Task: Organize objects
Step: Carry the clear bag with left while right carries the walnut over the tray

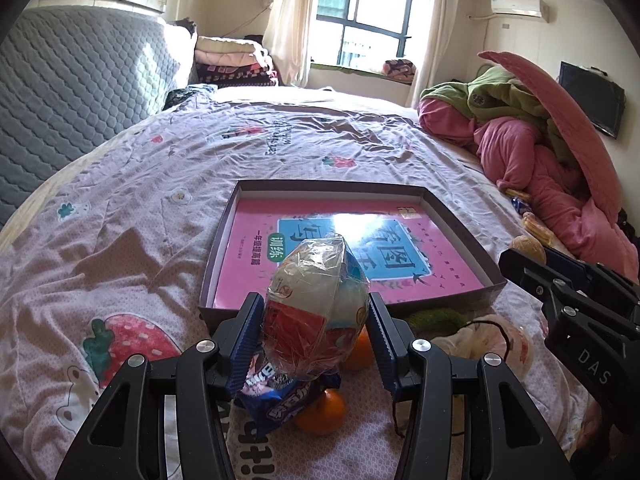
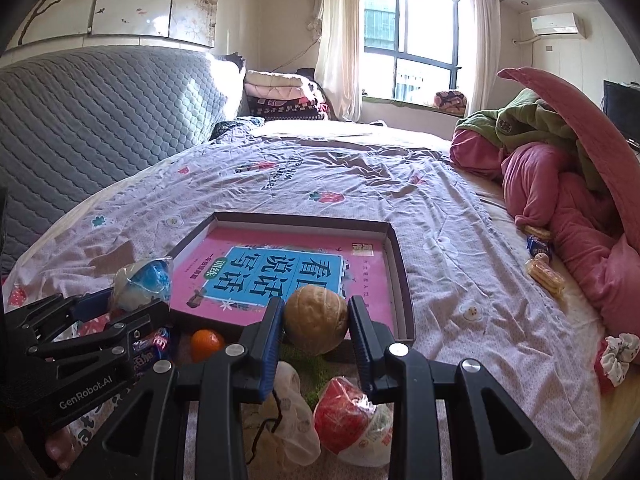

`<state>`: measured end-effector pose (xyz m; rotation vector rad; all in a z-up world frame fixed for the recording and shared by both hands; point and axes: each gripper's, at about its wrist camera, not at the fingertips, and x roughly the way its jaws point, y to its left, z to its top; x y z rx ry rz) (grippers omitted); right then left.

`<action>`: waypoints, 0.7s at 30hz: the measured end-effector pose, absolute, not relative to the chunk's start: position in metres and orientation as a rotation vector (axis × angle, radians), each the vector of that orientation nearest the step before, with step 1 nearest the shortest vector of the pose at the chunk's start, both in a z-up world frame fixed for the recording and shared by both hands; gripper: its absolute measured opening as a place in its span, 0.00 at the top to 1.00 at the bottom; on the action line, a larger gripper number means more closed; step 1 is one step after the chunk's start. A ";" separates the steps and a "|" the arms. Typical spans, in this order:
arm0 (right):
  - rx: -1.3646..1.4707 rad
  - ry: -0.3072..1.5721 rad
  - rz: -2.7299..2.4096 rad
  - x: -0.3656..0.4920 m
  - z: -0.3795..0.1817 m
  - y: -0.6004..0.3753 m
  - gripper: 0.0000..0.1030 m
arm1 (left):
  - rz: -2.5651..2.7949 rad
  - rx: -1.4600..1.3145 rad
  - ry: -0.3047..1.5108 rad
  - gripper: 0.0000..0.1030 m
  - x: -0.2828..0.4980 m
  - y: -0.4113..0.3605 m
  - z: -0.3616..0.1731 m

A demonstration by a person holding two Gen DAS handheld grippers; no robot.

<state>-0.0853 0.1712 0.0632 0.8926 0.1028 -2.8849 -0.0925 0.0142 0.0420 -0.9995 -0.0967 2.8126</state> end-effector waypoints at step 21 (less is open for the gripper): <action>0.942 0.131 -2.879 -0.128 0.056 0.166 0.68 | 2.843 -1.023 -0.108 0.48 -0.138 0.003 0.047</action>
